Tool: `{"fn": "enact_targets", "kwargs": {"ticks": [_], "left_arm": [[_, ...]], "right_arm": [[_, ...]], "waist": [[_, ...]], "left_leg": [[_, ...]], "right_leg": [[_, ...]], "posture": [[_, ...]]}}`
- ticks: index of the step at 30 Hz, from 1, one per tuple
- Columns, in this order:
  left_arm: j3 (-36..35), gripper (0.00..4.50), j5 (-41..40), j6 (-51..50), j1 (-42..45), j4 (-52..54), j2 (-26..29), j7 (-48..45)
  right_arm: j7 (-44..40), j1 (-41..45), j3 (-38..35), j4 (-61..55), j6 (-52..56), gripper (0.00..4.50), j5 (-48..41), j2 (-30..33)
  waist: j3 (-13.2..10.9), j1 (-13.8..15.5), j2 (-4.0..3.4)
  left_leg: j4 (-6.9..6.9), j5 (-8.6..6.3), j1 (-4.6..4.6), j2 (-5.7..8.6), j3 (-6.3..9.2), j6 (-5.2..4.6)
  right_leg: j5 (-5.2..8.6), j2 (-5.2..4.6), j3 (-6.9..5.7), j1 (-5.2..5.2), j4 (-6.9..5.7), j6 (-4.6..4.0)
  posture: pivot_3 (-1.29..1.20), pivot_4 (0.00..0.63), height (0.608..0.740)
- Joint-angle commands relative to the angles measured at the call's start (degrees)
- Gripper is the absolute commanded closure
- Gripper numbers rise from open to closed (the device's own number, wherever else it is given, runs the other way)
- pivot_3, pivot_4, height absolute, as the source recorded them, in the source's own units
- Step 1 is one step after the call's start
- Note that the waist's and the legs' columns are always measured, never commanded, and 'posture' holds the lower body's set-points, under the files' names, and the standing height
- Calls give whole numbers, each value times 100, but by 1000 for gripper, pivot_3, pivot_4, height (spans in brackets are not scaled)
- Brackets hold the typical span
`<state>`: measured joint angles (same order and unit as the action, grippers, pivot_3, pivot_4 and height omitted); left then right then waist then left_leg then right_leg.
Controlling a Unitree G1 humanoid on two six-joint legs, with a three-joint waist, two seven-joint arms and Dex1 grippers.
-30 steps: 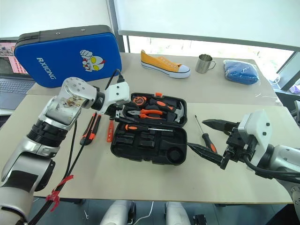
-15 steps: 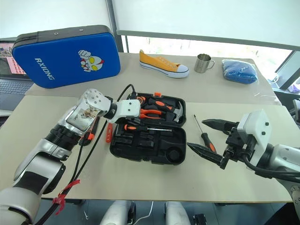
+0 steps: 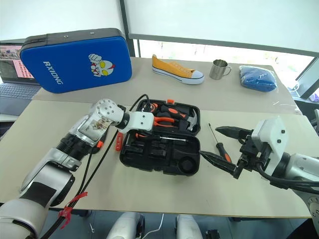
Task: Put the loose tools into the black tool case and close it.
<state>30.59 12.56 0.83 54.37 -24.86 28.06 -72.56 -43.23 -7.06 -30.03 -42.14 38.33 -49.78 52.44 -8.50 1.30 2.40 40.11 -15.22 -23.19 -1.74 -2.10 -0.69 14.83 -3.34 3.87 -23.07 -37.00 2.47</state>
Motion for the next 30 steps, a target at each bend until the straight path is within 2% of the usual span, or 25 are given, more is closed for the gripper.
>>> {"fn": "enact_targets", "kwargs": {"ticks": [1, 5, 10, 13, 14, 15, 17, 18, 20, 24, 27, 30], "left_arm": [[322, 4469, 394, 474, -84, -423, -95, 75], [9, 4469, 264, 295, 46, -726, -319, 232], [-948, 4469, -659, -730, 77, -357, -258, -18], [-1763, 3847, -1784, -2119, 8, 484, 5, -511], [-2062, 3438, -2227, -2702, -25, 832, 165, -683], [-2363, 3260, -2678, -3257, -67, 1168, 385, -864], [-2891, 2458, -3507, -4161, -216, 1807, 907, -1232], [-3080, 2220, -3830, -4516, -325, 2105, 1202, -1389], [-3359, 1386, -4341, -5060, -552, 2642, 1735, -1566], [-3694, 94, -4891, -5412, -954, 3351, 2362, -1575], [-3805, 94, -4977, -5235, -1247, 3694, 2607, -1461], [-3789, 94, -4939, -4925, -1507, 3915, 2728, -1366]], "right_arm": [[110, 33, -65, -59, -15, 0, -68, -55], [96, -139, -35, -68, -51, 0, 114, -81], [233, -470, 28, 117, -114, 0, 764, -95], [356, -690, -110, 340, -171, 0, 1071, -247], [324, -828, -243, 422, -203, 0, 1145, -299], [253, -1005, -455, 480, -215, 0, 1172, -354], [63, -1411, -977, 570, -218, 0, 1178, -477], [-83, -1680, -1296, 640, -214, 0, 1182, -544], [-439, -2237, -1938, 850, -255, 0, 1187, -671], [-979, -2933, -2807, 1391, -380, 0, 1268, -750], [-1244, -3156, -3054, 1754, -477, 0, 1377, -679], [-1248, -2921, -2742, 1960, -549, 0, 1496, -513]], "waist": [[6, -1, -6], [18, 43, -22], [19, 35, -24], [18, -52, -25], [17, -65, -25], [16, -83, -27], [14, -129, -36], [16, -154, -44], [22, -176, -58], [20, -130, -58], [19, -123, -56], [17, -164, -52]], "left_leg": [[1, 0, 1, 0, 1, 0], [7, 1, 9, 4, 5, -1], [19, 1, 13, 5, 7, -2], [21, 1, -22, 1, 18, -3], [21, 1, -31, -2, 27, -3], [18, 1, -38, -2, 39, -3], [16, 1, -50, -3, 49, -3], [15, 1, -51, -4, 50, -3], [5, 0, -43, -4, 51, -4], [-8, -1, -3, -2, 48, -5], [-4, 0, 13, -1, 39, -5], [-21, -1, 66, -4, 23, -4]], "right_leg": [[0, 0, 0, 1, -1, 0], [1, 0, 0, 19, -1, 2], [3, 1, 1, 33, -2, 9], [1, 5, 3, -11, -15, 7], [1, 8, 3, -20, -18, 7], [1, 9, 3, -28, -17, 7], [1, 9, 3, -39, -18, 7], [1, 9, 3, -43, -18, 7], [2, 7, 3, -39, -16, 7], [7, 1, 3, 2, 1, 13], [7, 0, 9, 17, 2, 13], [15, 3, 9, 68, 16, 5]], "posture": [[0, 150, 740], [0, 150, 740], [0, 150, 740], [0, 150, 740], [0, 150, 740], [0, 150, 740], [0, 150, 740], [0, 150, 740], [0, 150, 740], [0, 150, 740], [0, 150, 740], [0, 150, 740]]}}
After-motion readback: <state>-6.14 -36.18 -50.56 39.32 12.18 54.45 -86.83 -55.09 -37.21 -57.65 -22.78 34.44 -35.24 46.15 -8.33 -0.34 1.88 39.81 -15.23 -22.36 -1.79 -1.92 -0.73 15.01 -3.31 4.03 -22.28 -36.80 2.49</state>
